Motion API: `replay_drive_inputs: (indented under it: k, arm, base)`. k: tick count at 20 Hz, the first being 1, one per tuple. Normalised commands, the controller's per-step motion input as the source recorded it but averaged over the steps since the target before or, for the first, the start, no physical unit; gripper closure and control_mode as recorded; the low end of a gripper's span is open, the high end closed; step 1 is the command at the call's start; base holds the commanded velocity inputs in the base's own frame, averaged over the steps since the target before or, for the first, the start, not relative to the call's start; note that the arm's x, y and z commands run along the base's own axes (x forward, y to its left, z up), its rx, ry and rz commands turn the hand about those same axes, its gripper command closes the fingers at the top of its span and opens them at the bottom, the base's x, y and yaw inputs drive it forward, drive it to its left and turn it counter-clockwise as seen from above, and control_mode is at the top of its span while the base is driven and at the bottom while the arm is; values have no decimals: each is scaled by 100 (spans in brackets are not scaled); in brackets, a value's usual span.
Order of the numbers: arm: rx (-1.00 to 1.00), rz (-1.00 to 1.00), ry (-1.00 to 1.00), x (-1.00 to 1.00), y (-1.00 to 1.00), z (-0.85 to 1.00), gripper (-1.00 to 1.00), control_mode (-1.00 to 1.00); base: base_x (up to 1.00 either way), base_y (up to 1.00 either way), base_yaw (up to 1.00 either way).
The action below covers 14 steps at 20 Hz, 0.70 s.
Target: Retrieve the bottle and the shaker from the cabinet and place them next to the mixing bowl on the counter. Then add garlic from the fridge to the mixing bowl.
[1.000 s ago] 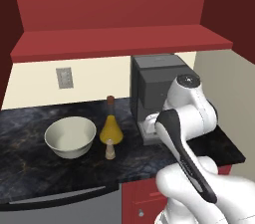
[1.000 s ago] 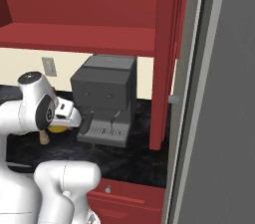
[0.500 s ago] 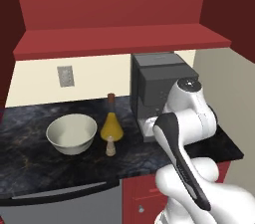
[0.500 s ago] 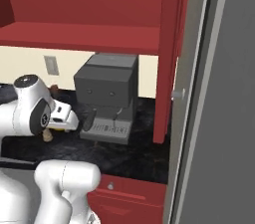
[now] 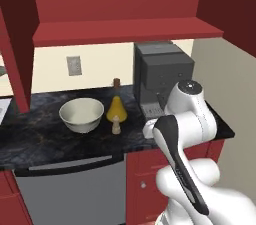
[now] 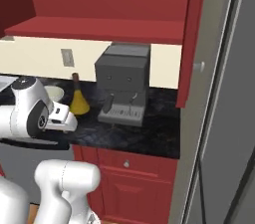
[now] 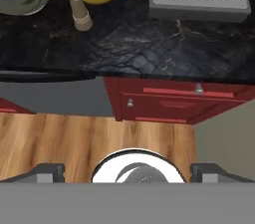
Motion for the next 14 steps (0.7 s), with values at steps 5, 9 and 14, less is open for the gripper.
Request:
replay_drive_inputs:
  k: [5,9,14]
  arm:
    - [0,0,0,0,0,0,-100,100]
    - [0,0,0,0,0,0,-100,100]
    - [0,0,0,0,0,0,-100,100]
  base:
    - [-44,48,20]
    - [-33,30,57]
    - [-59,26,68]
